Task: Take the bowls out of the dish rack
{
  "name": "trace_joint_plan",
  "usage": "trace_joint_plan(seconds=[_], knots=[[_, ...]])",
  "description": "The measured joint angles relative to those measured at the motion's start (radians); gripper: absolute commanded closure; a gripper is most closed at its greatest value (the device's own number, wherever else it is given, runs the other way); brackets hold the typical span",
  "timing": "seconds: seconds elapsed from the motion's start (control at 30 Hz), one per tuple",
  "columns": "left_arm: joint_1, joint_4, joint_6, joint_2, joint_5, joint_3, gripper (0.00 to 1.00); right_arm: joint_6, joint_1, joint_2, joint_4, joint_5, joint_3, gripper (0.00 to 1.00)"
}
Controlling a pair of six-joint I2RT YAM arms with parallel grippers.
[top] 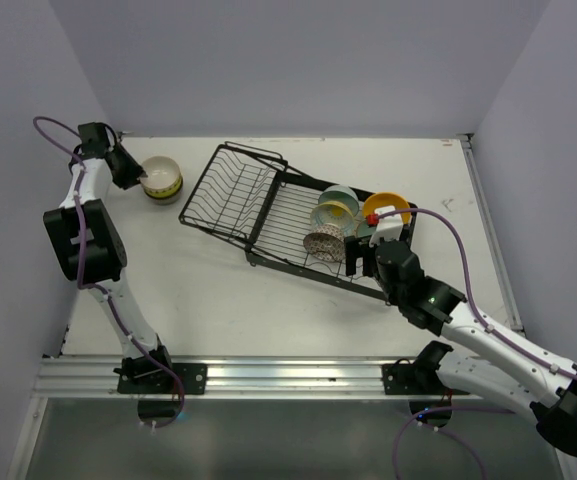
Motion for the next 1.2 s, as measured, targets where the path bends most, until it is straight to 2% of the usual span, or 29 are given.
trace_joint_plan(seconds=[0.37,0.47,0.5,0.57,0.6,0.7,0.9,1.0,1.2], knots=[[0.000,0.015,0.001,-0.004,-0.005,-0.027,0.60,0.000,-0.001,-0.002,0.000,0.000,-0.009,0.09],[0.000,0.016,0.003,-0.012,-0.016,-0.040,0.50,0.000,-0.002,-0.002,0.000,0.000,-0.011,0.09],[0.000,0.016,0.005,-0.017,-0.019,-0.046,0.41,0.000,-0.002,-0.002,0.000,0.000,-0.011,0.09],[0.000,0.015,0.010,-0.032,-0.023,-0.054,0.33,0.001,-0.002,-0.003,0.000,0.000,-0.011,0.09],[0.000,0.016,0.014,-0.043,-0.024,-0.058,0.24,0.001,-0.002,-0.004,-0.001,-0.001,-0.011,0.09],[0.000,0.019,0.024,-0.086,-0.022,-0.060,0.15,0.002,-0.002,-0.011,-0.001,-0.001,-0.011,0.09],[0.000,0.046,0.028,-0.173,0.009,-0.061,0.04,0.005,-0.004,-0.013,-0.018,-0.005,-0.010,0.09],[0.000,0.070,0.027,-0.217,0.032,-0.083,0.02,0.006,-0.005,-0.013,-0.034,-0.005,-0.005,0.09],[-0.038,0.186,0.028,-0.425,0.048,-0.334,0.00,0.019,-0.005,0.017,-0.050,-0.032,0.048,0.09]])
